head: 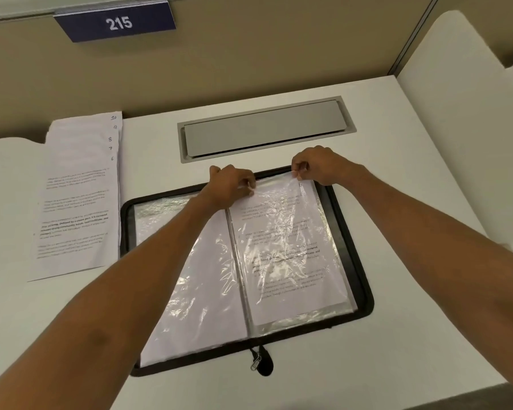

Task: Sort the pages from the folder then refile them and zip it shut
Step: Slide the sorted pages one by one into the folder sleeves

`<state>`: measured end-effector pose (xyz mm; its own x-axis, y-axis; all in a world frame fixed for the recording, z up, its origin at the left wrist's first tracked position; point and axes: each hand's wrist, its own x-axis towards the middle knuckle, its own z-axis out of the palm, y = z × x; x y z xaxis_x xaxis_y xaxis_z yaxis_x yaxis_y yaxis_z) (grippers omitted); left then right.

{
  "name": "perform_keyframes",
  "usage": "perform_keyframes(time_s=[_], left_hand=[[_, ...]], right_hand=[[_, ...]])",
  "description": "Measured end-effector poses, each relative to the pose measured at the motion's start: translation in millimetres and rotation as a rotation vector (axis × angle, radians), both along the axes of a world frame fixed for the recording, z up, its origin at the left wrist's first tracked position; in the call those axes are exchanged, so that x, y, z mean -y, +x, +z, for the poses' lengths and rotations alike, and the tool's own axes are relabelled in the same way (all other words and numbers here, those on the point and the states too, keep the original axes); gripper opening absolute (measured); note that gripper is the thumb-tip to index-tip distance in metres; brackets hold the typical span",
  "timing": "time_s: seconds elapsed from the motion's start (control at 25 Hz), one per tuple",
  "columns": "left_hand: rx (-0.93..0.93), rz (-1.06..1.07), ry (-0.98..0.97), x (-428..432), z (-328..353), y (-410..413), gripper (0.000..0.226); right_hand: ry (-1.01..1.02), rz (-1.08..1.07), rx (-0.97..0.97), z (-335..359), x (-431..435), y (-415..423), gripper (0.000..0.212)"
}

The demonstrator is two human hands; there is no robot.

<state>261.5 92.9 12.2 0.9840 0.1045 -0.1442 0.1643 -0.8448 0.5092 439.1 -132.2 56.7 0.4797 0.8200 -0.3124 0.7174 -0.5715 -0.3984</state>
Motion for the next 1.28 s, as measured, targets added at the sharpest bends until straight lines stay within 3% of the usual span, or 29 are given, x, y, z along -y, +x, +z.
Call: perform_keyframes(time_s=[0.36, 0.48, 0.56, 0.64, 0.72, 0.8, 0.92, 1.0, 1.28], left_hand=[[-0.031, -0.003, -0.001, 13, -2, 1, 0.008], [-0.016, -0.011, -0.011, 14, -5, -4, 0.026], [0.058, 0.016, -0.001, 17, -7, -15, 0.040], [0.177, 0.093, 0.031, 26, -12, -32, 0.043], [0.301, 0.183, -0.003, 37, -23, -48, 0.037], [0.318, 0.230, -0.081, 44, -37, -60, 0.037], [0.211, 0.164, -0.099, 48, -48, -66, 0.057], [0.157, 0.065, 0.030, 49, -47, -69, 0.069], [0.098, 0.017, 0.228, 53, -46, -73, 0.063]], right_hand=[[-0.046, -0.034, 0.068, -10, -1, 0, 0.011], [-0.045, -0.155, 0.131, -21, 4, 2, 0.012], [-0.020, -0.240, 0.119, -28, 10, -3, 0.025], [0.125, -0.362, 0.161, -28, 16, -26, 0.043], [0.366, -0.446, 0.264, -25, 18, -77, 0.044], [0.468, -0.392, 0.175, -29, 12, -156, 0.045], [0.357, -0.251, 0.014, -54, 3, -264, 0.058], [0.247, -0.196, 0.112, -76, 6, -295, 0.062], [0.078, -0.358, 0.290, -92, 68, -268, 0.067]])
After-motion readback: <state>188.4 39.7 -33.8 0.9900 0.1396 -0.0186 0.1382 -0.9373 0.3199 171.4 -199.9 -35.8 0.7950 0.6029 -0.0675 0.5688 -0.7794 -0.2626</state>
